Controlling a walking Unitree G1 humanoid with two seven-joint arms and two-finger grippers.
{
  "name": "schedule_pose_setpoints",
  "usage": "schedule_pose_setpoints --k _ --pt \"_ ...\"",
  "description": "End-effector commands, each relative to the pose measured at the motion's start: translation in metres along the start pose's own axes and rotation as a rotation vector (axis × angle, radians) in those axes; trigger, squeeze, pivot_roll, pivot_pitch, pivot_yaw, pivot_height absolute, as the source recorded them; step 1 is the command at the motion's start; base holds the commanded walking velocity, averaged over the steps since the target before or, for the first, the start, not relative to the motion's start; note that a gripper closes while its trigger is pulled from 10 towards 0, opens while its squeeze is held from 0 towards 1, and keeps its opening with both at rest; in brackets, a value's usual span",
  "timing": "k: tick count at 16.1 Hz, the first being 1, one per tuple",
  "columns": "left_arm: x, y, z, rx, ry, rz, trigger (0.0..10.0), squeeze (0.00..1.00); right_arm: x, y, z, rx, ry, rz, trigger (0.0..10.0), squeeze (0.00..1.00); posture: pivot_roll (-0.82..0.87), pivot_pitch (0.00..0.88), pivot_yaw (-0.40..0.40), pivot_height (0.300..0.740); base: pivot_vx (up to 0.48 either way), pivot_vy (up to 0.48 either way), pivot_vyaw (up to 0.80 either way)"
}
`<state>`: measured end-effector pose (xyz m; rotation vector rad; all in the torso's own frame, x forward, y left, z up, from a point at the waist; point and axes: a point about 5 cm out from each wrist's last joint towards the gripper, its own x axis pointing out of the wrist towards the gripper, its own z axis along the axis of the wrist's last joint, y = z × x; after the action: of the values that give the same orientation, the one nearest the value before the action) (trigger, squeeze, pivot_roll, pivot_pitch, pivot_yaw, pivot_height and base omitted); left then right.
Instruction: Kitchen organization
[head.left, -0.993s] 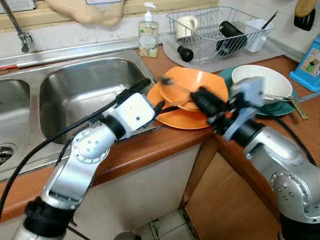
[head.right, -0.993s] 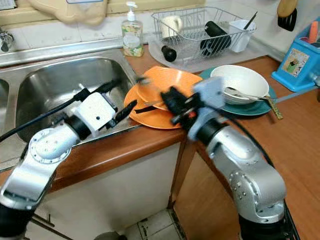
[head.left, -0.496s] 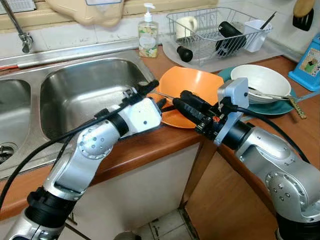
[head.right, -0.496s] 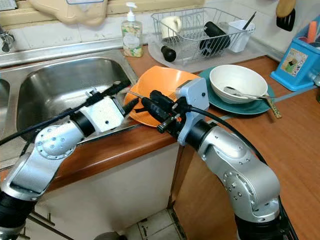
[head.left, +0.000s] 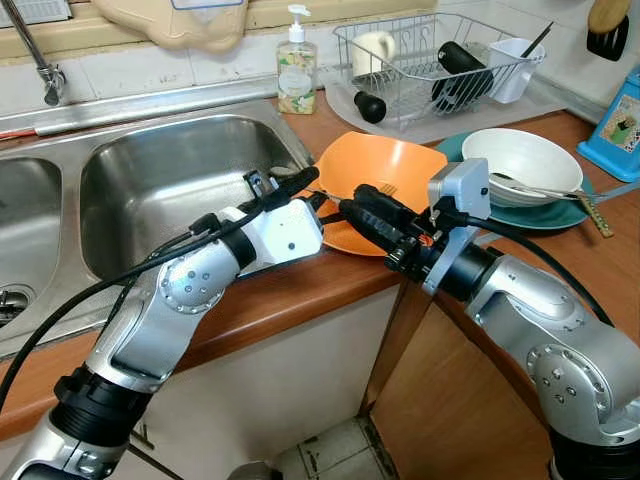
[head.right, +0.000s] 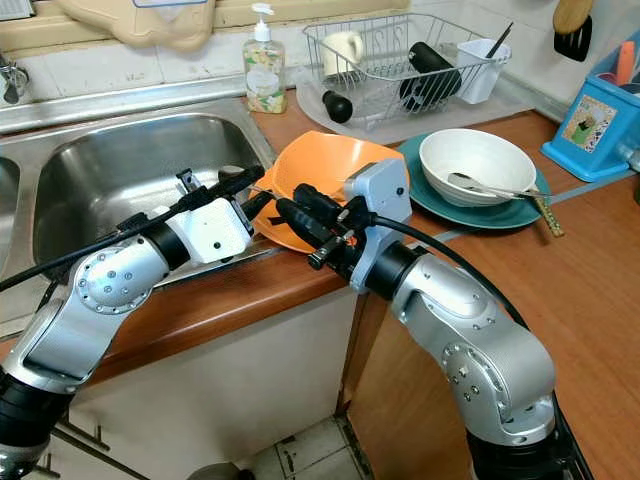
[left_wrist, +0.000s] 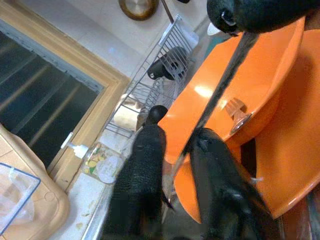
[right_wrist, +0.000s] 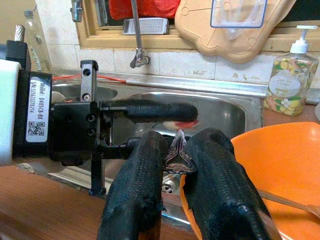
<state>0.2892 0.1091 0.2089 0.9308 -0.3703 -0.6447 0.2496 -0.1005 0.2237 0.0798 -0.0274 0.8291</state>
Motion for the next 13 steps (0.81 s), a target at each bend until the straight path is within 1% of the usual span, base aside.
schedule_pose_setpoints --k 1,8,9,10,11,13 --pt "0.0007 0.0024 -0.0005 0.034 0.003 -0.011 0.0 0.0 0.0021 0.0049 0.0073 -0.012 -0.021 0.032 0.0 0.0 -0.03 0.0 0.026 0.74 0.0 0.0 0.0" --pt "0.0005 0.0018 -0.0037 0.076 0.019 -0.027 0.0 0.0 0.0044 0.005 0.008 -0.015 -0.026 0.03 0.0 0.0 -0.03 0.0 0.026 0.74 0.0 0.0 0.0" --pt "0.0005 0.0027 -0.0048 0.087 0.025 -0.024 0.0 0.0 0.0046 0.0048 0.0085 -0.026 -0.026 0.024 10.0 0.0 -0.03 0.0 0.027 0.74 0.0 0.0 0.0" --pt "0.0006 0.0037 -0.0058 0.095 0.03 -0.021 0.0 0.0 0.0048 0.0044 0.0091 -0.031 -0.031 0.016 10.0 0.0 -0.03 0.0 0.027 0.74 0.0 0.0 0.0" --pt "0.0006 0.0043 -0.0062 0.097 0.032 -0.019 0.0 0.0 0.005 0.0042 0.0094 -0.031 -0.036 0.012 10.0 1.0 -0.03 0.0 0.027 0.74 0.0 0.0 0.0" --pt "-0.0001 0.0077 -0.0087 0.106 0.043 -0.009 0.0 0.0 0.0058 0.0045 0.0108 -0.034 -0.048 0.017 10.0 1.0 -0.03 0.0 0.027 0.74 0.0 0.0 0.0"
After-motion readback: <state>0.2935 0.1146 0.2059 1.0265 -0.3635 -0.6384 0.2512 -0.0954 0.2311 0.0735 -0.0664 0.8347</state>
